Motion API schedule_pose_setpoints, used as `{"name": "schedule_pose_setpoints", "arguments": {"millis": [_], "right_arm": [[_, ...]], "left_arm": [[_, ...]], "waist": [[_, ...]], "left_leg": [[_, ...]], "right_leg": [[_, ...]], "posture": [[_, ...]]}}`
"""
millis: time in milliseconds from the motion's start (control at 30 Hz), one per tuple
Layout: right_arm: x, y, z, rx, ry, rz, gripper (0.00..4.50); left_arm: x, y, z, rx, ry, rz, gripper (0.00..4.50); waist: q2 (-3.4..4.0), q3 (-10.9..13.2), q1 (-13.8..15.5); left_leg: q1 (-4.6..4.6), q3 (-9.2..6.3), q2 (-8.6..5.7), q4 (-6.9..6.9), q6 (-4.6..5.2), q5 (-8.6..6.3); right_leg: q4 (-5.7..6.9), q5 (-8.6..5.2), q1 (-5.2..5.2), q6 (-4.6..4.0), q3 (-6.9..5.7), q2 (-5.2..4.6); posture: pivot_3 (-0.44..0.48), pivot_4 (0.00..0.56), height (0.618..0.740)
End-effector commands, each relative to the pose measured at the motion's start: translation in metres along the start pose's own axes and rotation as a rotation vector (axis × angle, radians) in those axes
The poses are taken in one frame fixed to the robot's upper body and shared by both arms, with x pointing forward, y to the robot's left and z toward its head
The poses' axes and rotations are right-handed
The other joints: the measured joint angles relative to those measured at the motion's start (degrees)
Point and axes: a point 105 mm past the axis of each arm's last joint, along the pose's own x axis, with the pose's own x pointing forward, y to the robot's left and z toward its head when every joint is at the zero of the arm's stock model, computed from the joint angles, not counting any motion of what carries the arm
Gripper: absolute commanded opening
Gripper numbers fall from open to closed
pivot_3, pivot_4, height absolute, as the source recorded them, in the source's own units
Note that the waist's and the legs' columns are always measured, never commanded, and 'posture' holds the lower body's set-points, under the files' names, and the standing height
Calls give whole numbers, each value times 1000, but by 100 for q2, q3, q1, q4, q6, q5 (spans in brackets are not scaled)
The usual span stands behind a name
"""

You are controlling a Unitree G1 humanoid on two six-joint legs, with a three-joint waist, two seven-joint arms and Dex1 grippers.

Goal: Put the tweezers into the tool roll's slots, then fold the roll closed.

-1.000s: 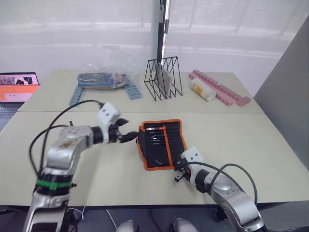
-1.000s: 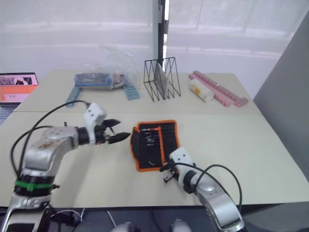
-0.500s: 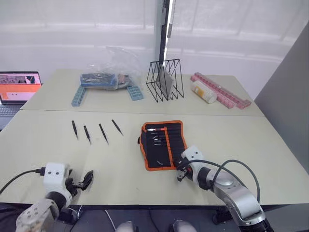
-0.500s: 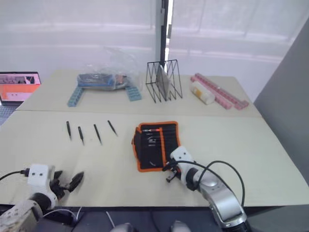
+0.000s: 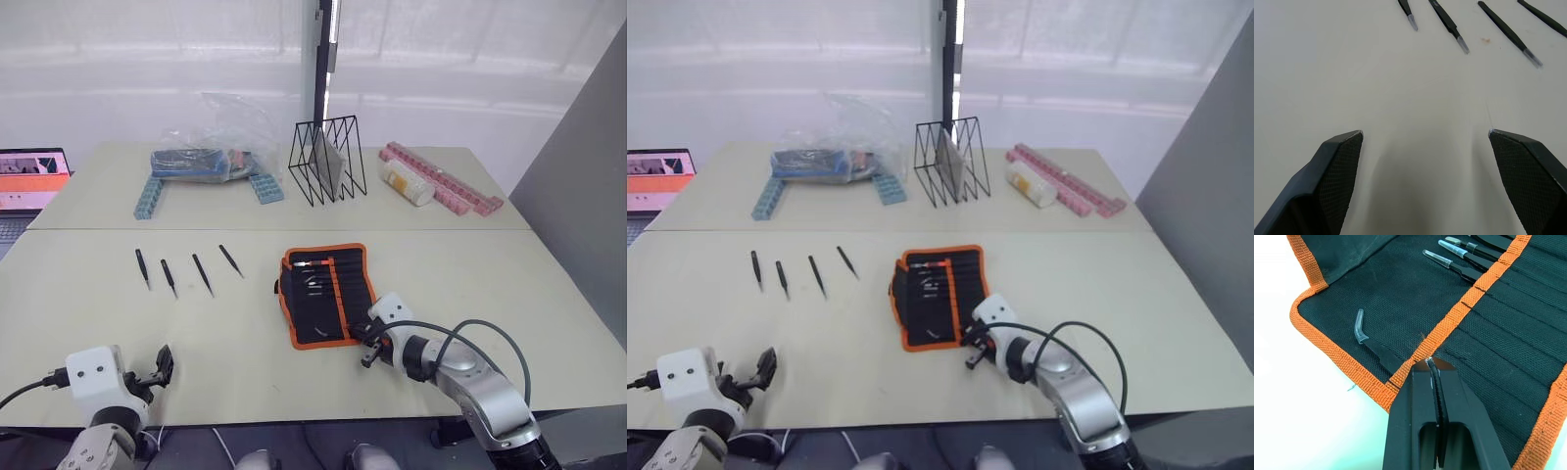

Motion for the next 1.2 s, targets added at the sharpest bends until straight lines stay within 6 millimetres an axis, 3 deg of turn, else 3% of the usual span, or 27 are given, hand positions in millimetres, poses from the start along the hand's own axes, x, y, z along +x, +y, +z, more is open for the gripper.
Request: {"name": "schedule_pose_setpoints", "arguments": {"millis": [33,500,867,1033,1200], "right_arm": [[2,4,-19,38,75,11,0],[6,9,-13,34,60,8,0],[8,10,-10,38,50,7,0],[8,12,-9,38,50,11,0],[8,15,-9,41,49,17,0]], "left_arm": [[15,8,7,21,-13,28,4330],[104,12,21,54,18,56,4330],[150,-3,33,88,47,10,4330],[161,-2,36,74,52,19,4330],[165,-6,35,60,52,2,2916]], "waist": [[4,2,32],[10,-1,48],[22,-1,68],[22,-1,70],[26,-1,69]], "left_leg": [[3,-1,0,0,-3,2],[26,-2,0,-26,-29,17],[37,-14,3,-61,-81,47],[36,-17,3,-61,-79,50],[36,-22,5,-64,-83,51]], "right_leg": [[1,-1,1,-1,-1,0],[12,8,2,-15,-9,-2],[13,20,1,-36,-36,-10],[15,22,1,-38,-61,-22],[17,26,0,-44,-103,-39]], "posture": [[0,150,737],[0,150,737],[0,150,737],[0,150,737],[0,150,737]]}}
